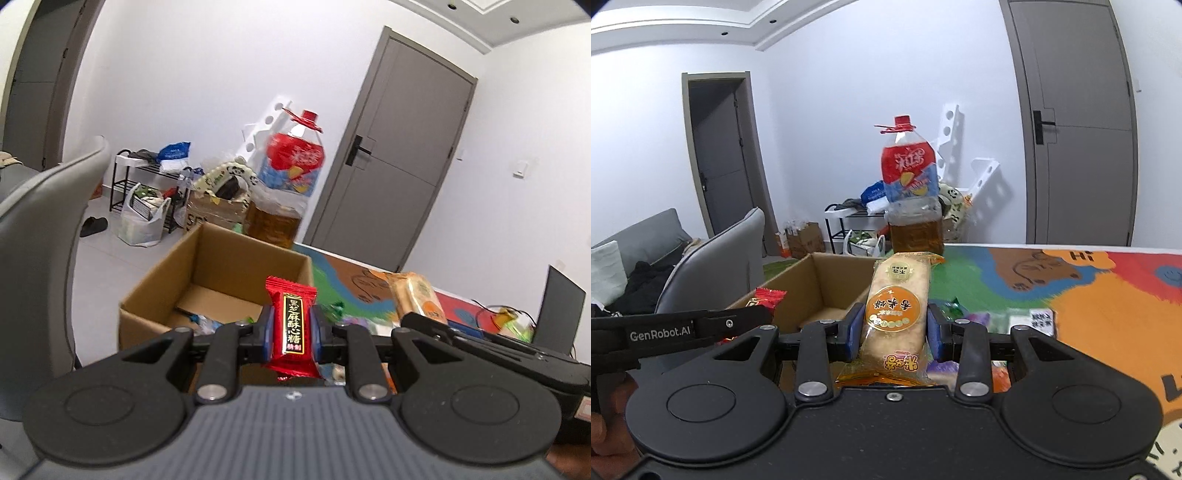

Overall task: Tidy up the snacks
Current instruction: 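Carry both snacks over the cardboard box and open both tools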

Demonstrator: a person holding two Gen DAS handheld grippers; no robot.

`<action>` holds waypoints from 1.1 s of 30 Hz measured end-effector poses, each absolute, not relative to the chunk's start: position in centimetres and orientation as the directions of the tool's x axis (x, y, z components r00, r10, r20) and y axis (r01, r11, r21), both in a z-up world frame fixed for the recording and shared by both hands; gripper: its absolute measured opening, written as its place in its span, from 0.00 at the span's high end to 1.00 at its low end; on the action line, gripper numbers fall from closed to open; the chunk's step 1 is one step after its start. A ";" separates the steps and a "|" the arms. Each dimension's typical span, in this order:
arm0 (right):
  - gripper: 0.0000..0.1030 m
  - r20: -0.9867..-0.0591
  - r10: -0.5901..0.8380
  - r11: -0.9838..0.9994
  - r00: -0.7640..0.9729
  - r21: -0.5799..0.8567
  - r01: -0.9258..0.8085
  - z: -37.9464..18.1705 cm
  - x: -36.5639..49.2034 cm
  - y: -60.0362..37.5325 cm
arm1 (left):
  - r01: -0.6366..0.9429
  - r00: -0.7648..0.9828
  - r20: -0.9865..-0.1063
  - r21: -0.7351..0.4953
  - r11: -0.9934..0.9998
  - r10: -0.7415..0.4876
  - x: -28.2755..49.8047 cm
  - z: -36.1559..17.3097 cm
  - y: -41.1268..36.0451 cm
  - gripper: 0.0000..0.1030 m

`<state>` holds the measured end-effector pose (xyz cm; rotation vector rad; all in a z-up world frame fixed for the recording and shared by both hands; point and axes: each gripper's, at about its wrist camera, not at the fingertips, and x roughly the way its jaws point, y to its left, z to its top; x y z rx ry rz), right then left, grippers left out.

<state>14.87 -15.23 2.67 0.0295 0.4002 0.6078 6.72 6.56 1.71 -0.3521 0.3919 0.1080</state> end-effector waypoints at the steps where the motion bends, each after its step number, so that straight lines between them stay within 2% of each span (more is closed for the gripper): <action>1: 0.65 -0.355 0.565 0.821 0.745 0.146 -0.552 2.7 15.1 -14.9 | -0.177 0.919 -0.393 -0.319 0.931 0.040 6.9 1.7 7.0 0.82; 20: 0.65 -0.346 0.647 0.758 0.680 0.189 -0.625 2.5 17.8 -9.6 | -0.298 0.888 -0.439 -0.316 0.901 0.140 12.2 0.3 11.9 0.80; 22: 0.65 -0.349 0.646 0.758 0.679 0.189 -0.624 2.4 18.2 -9.2 | -0.315 0.889 -0.423 -0.282 0.906 0.177 11.9 0.5 11.6 0.75; 28: 0.65 -0.341 0.649 0.758 0.680 0.215 -0.616 2.5 18.8 -8.6 | -0.340 0.884 -0.425 -0.299 0.892 0.195 11.0 0.5 12.4 0.54; 31: 0.62 -0.337 0.670 0.740 0.662 0.224 -0.635 2.6 18.6 -8.3 | -0.343 0.887 -0.418 -0.317 0.884 0.194 10.1 0.6 12.8 0.42; 33: 0.54 -0.335 0.674 0.736 0.659 0.226 -0.638 2.7 18.4 -8.2 | -0.362 0.882 -0.420 -0.311 0.879 0.214 9.5 0.7 12.9 0.27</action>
